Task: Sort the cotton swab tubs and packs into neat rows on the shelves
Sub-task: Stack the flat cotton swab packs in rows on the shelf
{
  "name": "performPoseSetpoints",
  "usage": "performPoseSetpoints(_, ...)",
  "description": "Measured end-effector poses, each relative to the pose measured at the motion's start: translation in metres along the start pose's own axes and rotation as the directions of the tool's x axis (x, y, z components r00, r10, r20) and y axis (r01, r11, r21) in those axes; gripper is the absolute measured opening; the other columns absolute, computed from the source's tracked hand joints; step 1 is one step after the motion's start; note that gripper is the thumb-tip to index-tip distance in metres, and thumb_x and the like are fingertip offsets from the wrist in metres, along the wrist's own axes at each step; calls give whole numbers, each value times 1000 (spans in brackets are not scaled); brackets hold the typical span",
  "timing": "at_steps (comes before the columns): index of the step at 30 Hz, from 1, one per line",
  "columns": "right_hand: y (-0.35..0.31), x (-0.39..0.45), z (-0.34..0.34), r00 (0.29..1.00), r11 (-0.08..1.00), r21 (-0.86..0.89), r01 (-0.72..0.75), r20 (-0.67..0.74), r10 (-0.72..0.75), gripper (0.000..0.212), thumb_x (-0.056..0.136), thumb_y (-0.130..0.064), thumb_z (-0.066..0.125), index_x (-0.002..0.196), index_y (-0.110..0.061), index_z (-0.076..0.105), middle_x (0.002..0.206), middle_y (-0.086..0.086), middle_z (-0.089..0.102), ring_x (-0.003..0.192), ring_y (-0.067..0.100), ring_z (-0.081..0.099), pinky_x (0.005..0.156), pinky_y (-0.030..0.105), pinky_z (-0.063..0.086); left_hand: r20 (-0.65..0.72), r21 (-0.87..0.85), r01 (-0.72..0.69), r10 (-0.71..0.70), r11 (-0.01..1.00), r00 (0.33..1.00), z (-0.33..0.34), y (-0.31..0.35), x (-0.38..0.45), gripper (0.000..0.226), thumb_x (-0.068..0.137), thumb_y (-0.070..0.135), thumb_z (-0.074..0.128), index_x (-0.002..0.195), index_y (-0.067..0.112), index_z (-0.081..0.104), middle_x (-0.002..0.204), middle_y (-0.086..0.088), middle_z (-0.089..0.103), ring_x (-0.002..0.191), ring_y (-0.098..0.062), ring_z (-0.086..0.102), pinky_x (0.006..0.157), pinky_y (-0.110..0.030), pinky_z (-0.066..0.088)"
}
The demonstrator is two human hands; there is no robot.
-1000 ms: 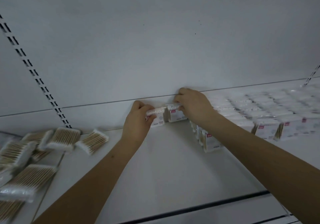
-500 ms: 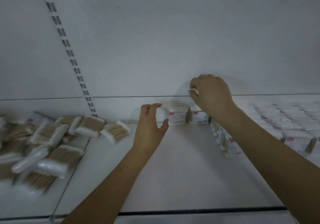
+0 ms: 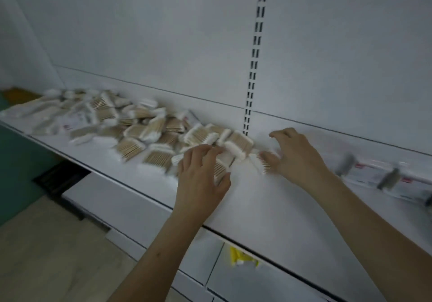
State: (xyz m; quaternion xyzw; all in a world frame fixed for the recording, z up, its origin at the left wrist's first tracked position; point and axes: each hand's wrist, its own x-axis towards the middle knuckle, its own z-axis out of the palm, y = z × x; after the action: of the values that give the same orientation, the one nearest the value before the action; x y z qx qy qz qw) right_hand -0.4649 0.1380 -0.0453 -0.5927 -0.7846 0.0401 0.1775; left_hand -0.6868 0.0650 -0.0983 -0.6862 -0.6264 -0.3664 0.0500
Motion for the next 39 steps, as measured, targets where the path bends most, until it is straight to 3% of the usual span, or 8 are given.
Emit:
performPoseSetpoints(4, -4, -6, 38, 990, 998, -21, -58, 124, 60, 72, 87, -58, 61, 144, -19, 42, 145, 6, 40, 127, 34, 42, 99, 42, 42, 84, 134, 26, -38, 991, 996, 6, -23, -15, 70, 78, 55, 61, 139, 21, 52, 147, -7, 39, 136, -27, 32, 112, -44, 27)
performPoseSetpoints(11, 7, -15, 69, 996, 982, 174, 67, -75, -55, 52, 81, -18, 70, 131, -11, 57, 132, 7, 57, 117, 31, 51, 91, 34, 41, 50, 100, 24, -30, 995, 998, 9, -28, -16, 50, 82, 28, 64, 131, 19, 60, 147, -2, 44, 135, -24, 36, 112, -33, 22)
performPoseSetpoints(16, 0, -24, 59, 987, 898, 423, 118, -146, -60, 31, 94, -27, 51, 124, -25, 52, 89, -2, 66, 73, 12, 59, 64, 30, 42, 8, 26, -6, 6, 1000, 1000, 7, -28, -17, 40, 91, 38, 50, 125, 23, 63, 142, 1, 48, 133, -22, 39, 110, -34, 28)
performPoseSetpoints(21, -6, -25, 53, 989, 884, 457, 96, -145, -32, 23, 102, -31, 50, 124, -25, 55, 67, -8, 59, 63, 1, 57, 59, 24, 40, -71, 52, -230, 234, 972, 970, 6, -25, -18, 27, 93, 29, 64, 118, 19, 67, 139, 0, 55, 132, -24, 45, 106, -37, 30)
performPoseSetpoints(28, 8, -28, 18, 986, 918, 371, 140, -137, -95, 21, 102, -33, 47, 121, -25, 50, 80, -11, 59, 69, -3, 58, 58, 20, 36, -61, -300, -158, 147, 941, 987, -10, 9, -4, 27, 96, 25, 62, 122, 18, 61, 113, 10, 56, 101, -8, 55, 84, -16, 46)
performPoseSetpoints(32, 37, -37, -7, 947, 875, 478, 73, -309, 90, 18, 102, -21, 48, 117, -16, 56, 101, -4, 61, 87, 8, 57, 75, 12, 43, -73, -511, -48, 12, 858, 997, -6, 38, 7, 27, 93, 15, 68, 118, 18, 59, 110, 10, 58, 100, -1, 56, 80, -7, 44)
performPoseSetpoints(34, 52, -48, -19, 929, 779, 627, -25, -272, 249, 19, 104, -23, 44, 117, -19, 58, 95, -1, 65, 80, 12, 64, 68, 28, 54, -17, -581, 9, -23, 814, 1000, 0, 56, 13, 26, 94, 19, 67, 118, 23, 58, 110, 12, 60, 102, 0, 57, 81, -8, 44)
performPoseSetpoints(39, 81, -82, -50, 877, 524, 826, -206, -82, 474, 19, 104, -30, 47, 100, -23, 65, 75, 0, 62, 57, 8, 55, 48, 21, 45, 72, -664, 4, 59, 748, 996, 26, 94, 21, 27, 94, 18, 67, 119, 25, 61, 111, 14, 62, 101, -2, 60, 78, -10, 46)
